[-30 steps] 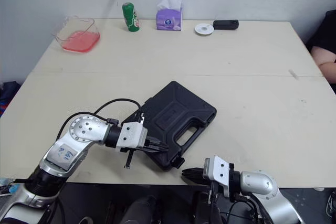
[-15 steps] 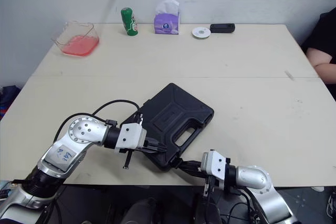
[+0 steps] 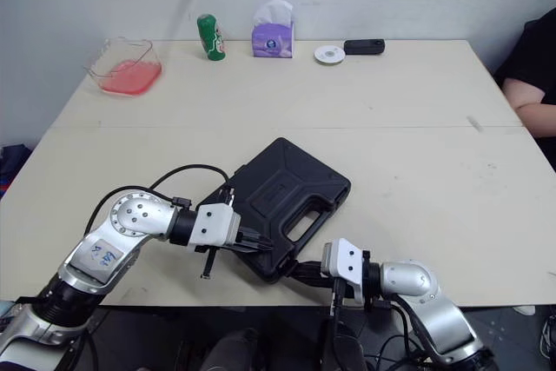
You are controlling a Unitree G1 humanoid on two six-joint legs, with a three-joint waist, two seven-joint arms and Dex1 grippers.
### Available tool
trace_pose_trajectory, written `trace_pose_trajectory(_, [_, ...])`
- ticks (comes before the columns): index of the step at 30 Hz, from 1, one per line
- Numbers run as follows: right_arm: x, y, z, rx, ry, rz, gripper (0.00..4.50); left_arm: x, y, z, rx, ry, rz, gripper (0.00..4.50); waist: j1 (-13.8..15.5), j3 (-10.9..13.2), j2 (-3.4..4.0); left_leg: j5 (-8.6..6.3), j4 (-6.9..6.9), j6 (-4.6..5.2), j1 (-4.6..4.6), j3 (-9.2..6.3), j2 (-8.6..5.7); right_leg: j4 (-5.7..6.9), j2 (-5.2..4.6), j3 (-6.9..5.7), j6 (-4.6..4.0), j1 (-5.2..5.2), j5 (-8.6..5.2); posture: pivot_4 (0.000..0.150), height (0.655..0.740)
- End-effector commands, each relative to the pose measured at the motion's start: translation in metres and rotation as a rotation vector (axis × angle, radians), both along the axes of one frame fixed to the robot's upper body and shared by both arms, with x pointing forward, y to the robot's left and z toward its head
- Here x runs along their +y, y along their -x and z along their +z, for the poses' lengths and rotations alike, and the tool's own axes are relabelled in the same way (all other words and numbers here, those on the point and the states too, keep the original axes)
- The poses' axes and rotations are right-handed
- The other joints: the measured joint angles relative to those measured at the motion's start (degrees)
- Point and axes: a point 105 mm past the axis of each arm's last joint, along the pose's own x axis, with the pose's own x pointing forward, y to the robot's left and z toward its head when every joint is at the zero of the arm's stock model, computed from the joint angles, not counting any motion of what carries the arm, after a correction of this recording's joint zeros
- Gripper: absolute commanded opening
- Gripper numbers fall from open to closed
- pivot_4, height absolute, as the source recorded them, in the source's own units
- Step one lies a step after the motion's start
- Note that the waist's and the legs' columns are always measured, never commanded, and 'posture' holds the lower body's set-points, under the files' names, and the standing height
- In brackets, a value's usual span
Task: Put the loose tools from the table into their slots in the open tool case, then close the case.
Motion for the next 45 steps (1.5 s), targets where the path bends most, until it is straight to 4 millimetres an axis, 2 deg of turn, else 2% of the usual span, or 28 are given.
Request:
trace_pose_trajectory(1, [0.019, 0.004, 0.043, -0.128, -0.114, 0.083, 0.0, 0.026, 0.003, -0.06, 0.193, -0.207, 0.111, 0.02, -0.1, 0.0, 0.0, 0.0, 0.0, 0.0, 0.0, 0.0, 0.0, 0.01, 0.0, 0.0, -0.01, 0.0, 0.0, 0.15, 0.74])
trace_pose_trajectory(13, [0.019, 0.011, 0.065, -0.143, -0.098, 0.128, 0.0, 0.029, 0.005, -0.063, 0.21, -0.215, 0.117, 0.02, -0.3, 0.0, -0.02, 0.0, -0.05, 0.0, 0.0, -0.02, 0.04, 0.0, 0.0, -0.01, -0.06, -0.02, -0.01, 0.15, 0.74])
trace_pose_trajectory(16, [0.018, 0.011, 0.07, -0.154, -0.097, 0.128, 0.0, 0.03, 0.005, -0.063, 0.212, -0.219, 0.116, 0.02, -0.3, -0.2, 0.19, 0.0, -0.08, 0.0, 0.02, -0.02, 0.05, 0.0, 0.01, -0.01, -0.08, -0.02, 0.0, 0.15, 0.74])
trace_pose_trajectory(23, [0.017, 0.01, 0.066, -0.15, -0.059, 0.128, 0.0, 0.03, 0.004, -0.064, 0.215, -0.22, 0.116, 0.02, 0.4, -0.5, -0.03, 0.0, -0.31, -0.03, 0.0, -0.02, 0.03, -0.21, 0.0, -0.06, -0.1, -0.03, -0.01, 0.15, 0.74])
trace_pose_trajectory(28, [-0.002, 0.012, 0.068, -0.125, -0.021, 0.105, 0.0, 0.035, 0.004, -0.065, 0.218, -0.227, 0.127, 0.02, 0.5, -0.5, -0.02, 0.0, -0.34, 0.0, 0.0, -0.03, 0.03, -0.23, 0.0, -0.06, -0.11, -0.03, -0.02, 0.15, 0.74])
trace_pose_trajectory(33, [-0.008, 0.021, 0.053, -0.053, 0.028, 0.111, 0.0, 0.033, 0.004, -0.066, 0.217, -0.221, 0.127, 0.02, 0.5, -0.6, -0.11, 0.03, -0.68, 0.08, 0.08, -0.04, 0.03, -0.37, 0.0, -0.07, -0.13, -0.02, -0.03, 0.15, 0.74])
trace_pose_trajectory(38, [-0.011, 0.022, 0.027, 0.008, 0.067, 0.077, 0.0, 0.032, 0.004, -0.065, 0.217, -0.218, 0.124, 0.02, 0.5, -0.7, -0.11, 0.03, -0.73, 0.12, 0.08, -0.06, 0.03, -0.38, 0.0, -0.1, -0.16, -0.03, -0.04, 0.15, 0.74])
trace_pose_trajectory(45, [-0.011, 0.023, 0.006, 0.035, 0.073, 0.075, 0.0, 0.034, 0.003, -0.064, 0.216, -0.223, 0.127, 0.02, 0.5, -0.7, -0.1, 0.01, -0.75, 0.14, 0.08, -0.07, 0.03, -0.39, 0.0, -0.11, -0.16, -0.03, -0.04, 0.15, 0.74])
